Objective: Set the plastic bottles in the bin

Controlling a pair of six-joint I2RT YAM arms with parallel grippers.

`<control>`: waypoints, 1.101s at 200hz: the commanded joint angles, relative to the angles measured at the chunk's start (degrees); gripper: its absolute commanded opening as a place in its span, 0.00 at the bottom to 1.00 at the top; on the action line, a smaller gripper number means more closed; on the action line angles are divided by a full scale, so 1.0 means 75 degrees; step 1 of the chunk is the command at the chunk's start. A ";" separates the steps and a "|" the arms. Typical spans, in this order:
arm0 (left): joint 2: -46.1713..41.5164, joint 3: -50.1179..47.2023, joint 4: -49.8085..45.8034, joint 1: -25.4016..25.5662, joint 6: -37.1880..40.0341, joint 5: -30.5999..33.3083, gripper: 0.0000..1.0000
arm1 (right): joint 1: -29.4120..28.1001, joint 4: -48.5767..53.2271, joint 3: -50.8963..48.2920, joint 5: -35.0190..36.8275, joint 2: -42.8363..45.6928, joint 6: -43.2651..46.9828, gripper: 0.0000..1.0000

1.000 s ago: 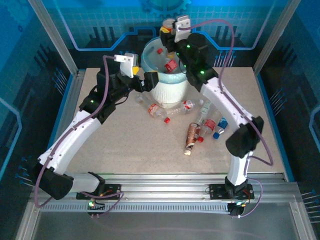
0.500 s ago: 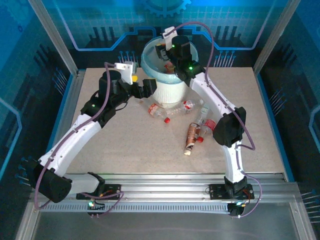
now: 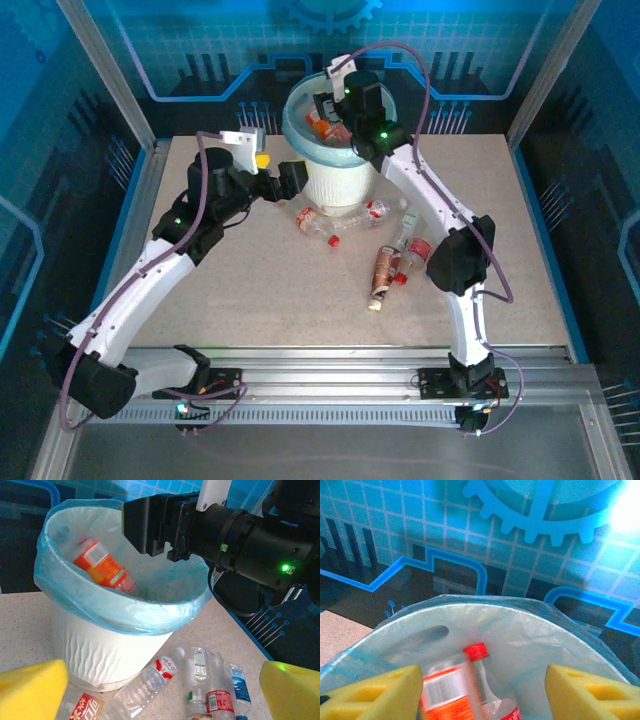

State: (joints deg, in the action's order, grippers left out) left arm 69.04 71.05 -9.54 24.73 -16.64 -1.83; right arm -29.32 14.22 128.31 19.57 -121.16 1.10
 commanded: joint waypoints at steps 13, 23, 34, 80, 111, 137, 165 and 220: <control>-0.0226 -0.0142 0.0201 -0.0093 -0.0128 -0.0041 0.99 | -0.0016 0.0388 0.0414 0.0018 0.0123 -0.0175 0.67; -0.0233 -0.0155 0.0197 -0.0076 -0.0114 -0.0033 0.99 | -0.0016 0.0758 0.0814 -0.0097 -0.0099 -0.0237 0.67; -0.0228 -0.0157 0.0199 -0.0082 -0.0102 -0.0004 0.99 | -0.0016 0.1266 0.1350 -0.0188 -0.0367 -0.0335 0.66; -0.0212 -0.0161 0.0111 -0.0084 -0.0088 0.0021 0.99 | -0.0021 0.2344 0.2224 -0.0685 -0.0679 -0.0828 0.64; -0.0214 -0.0181 0.0020 -0.0079 -0.0165 -0.0020 0.99 | -0.0063 0.2555 0.2193 -0.1086 -0.0292 -0.1043 0.64; -0.0152 -0.0218 -0.0245 -0.0078 -0.0140 -0.0107 0.99 | -0.0133 0.2790 0.1975 -0.1436 0.0364 -0.1218 0.64; -0.0053 -0.0326 -0.0412 -0.0076 -0.0224 -0.0229 0.98 | -0.0125 0.2421 0.0304 -0.1619 0.1680 -0.1454 0.64; 0.0282 -0.0245 -0.0380 0.0325 -0.0264 -0.0177 0.96 | 0.0476 0.1075 -0.3972 -0.1166 0.4734 -0.2149 0.64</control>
State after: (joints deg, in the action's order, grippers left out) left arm 69.91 68.79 -11.79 25.32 -18.13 -2.81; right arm -29.04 26.55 107.13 8.97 -92.33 -10.68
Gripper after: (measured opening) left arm 0.962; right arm 0.638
